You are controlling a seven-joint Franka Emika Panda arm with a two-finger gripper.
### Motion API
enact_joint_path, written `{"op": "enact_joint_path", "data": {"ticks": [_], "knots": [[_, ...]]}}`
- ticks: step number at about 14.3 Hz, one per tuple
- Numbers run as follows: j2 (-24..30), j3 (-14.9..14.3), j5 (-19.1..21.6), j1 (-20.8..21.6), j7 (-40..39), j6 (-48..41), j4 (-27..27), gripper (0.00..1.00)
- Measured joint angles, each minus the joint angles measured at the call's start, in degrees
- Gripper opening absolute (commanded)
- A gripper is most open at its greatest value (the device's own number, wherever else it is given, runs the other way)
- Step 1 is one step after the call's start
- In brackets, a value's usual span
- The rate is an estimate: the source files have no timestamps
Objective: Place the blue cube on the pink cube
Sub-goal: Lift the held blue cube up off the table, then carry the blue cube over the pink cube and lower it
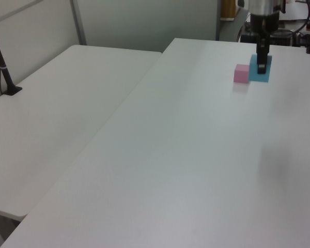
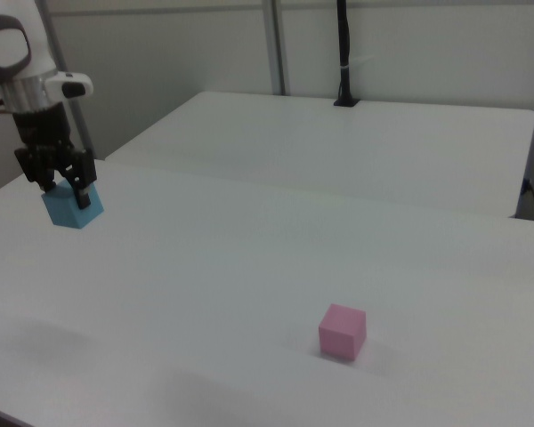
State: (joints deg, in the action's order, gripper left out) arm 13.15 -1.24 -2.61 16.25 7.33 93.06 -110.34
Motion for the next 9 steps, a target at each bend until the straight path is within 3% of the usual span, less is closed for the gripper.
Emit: {"op": "enact_joint_path", "data": {"ticks": [5, 7, 9], "knots": [[-1.1, -0.4, -0.1, -1.5, -2.0, -1.0, 2.8, 0.25], [-3.2, -1.4, -0.1, -6.4, -7.9, -2.0, 6.0, 0.25], [-6.1, -4.4, -0.1, -11.5, -15.3, -2.9, 10.4, 0.25]]}}
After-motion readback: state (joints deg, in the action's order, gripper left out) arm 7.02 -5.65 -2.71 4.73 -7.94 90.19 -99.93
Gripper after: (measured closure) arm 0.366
